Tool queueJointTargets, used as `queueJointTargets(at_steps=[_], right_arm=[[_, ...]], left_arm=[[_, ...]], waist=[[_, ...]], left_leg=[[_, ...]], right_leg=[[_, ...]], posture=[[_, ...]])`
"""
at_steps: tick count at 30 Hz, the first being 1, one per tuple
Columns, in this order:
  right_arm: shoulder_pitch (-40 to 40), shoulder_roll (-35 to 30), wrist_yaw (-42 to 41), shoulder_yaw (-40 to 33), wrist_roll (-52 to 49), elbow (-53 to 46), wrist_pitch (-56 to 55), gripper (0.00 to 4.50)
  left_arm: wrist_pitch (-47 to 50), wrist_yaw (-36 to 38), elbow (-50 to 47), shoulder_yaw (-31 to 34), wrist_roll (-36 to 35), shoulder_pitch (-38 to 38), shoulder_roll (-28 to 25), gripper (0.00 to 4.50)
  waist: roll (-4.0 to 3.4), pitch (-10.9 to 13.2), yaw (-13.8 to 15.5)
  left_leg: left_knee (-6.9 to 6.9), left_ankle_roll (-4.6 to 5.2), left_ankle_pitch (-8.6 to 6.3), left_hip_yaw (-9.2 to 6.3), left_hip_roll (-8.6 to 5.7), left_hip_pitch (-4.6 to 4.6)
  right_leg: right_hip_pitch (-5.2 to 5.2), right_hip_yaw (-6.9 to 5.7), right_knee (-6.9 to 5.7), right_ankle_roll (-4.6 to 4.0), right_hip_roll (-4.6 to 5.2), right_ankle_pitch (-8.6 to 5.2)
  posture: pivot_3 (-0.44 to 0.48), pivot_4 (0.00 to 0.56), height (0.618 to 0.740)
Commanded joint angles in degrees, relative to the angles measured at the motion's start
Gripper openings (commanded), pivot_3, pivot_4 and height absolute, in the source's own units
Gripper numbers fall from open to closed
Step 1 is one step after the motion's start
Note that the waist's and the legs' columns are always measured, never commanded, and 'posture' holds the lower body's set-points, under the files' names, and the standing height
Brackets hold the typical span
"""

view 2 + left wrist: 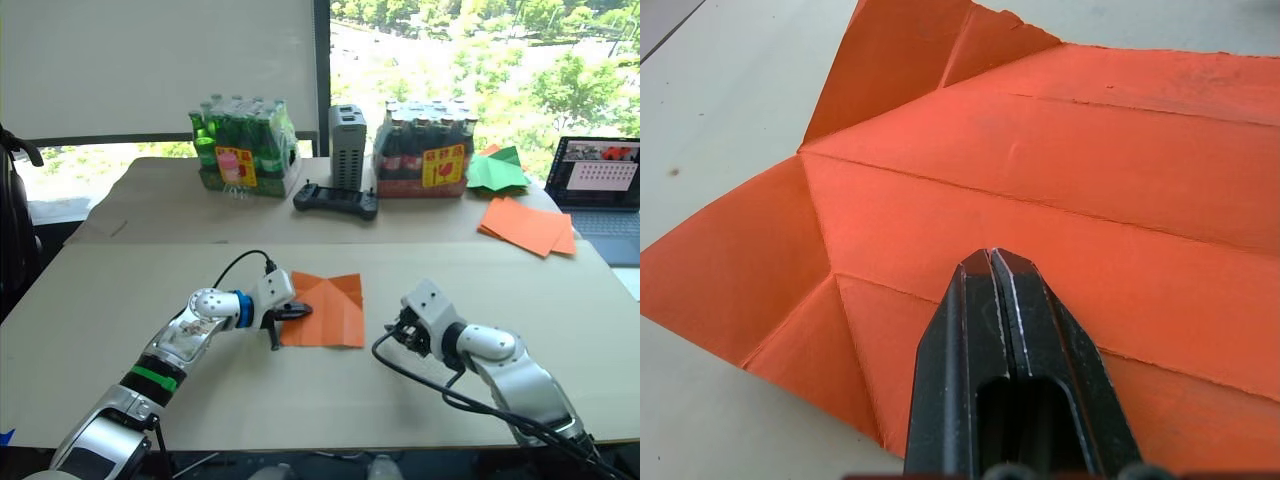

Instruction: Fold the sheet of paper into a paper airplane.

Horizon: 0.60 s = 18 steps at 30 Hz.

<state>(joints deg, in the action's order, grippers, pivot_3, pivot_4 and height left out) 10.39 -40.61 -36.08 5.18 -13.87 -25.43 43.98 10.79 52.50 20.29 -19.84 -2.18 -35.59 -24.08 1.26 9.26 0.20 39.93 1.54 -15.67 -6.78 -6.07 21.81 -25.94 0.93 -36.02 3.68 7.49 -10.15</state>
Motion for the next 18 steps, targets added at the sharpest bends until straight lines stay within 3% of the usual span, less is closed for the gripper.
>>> queueJointTargets(at_steps=[1,4,18], right_arm=[[-1.13,-1.44,-2.76,0.22,-2.99,-6.46,2.37,0.85],[-2.79,-0.75,-3.25,1.24,-4.99,-9.95,4.68,0.04],[-3.89,10.81,10.68,9.35,0.8,-8.92,8.71,0.04]], left_arm=[[1.06,0.63,2.7,-1.98,2.76,1.87,0.16,0.0],[0.91,0.76,2.74,-1.92,2.97,1.98,0.19,0.0],[-0.68,2.37,4.11,-2.03,4.15,1.04,0.19,0.0]], waist=[[0.0,0.0,0.04],[0.01,-0.01,0.22],[0.01,-0.03,0.37]], left_leg=[[0.01,0.0,0.0,0.0,0.0,0.0],[0.03,0.01,-0.01,-0.01,0.0,-0.03],[-0.06,0.08,-0.06,-0.09,0.02,-0.66]], right_leg=[[0.01,0.0,0.0,0.0,0.0,0.0],[0.06,-0.01,0.02,0.03,0.0,-0.01],[0.76,-0.04,0.16,0.54,-0.01,-0.33]], posture=[[0.0,0.15,0.699],[0.0,0.15,0.699],[0.0,0.15,0.699]])
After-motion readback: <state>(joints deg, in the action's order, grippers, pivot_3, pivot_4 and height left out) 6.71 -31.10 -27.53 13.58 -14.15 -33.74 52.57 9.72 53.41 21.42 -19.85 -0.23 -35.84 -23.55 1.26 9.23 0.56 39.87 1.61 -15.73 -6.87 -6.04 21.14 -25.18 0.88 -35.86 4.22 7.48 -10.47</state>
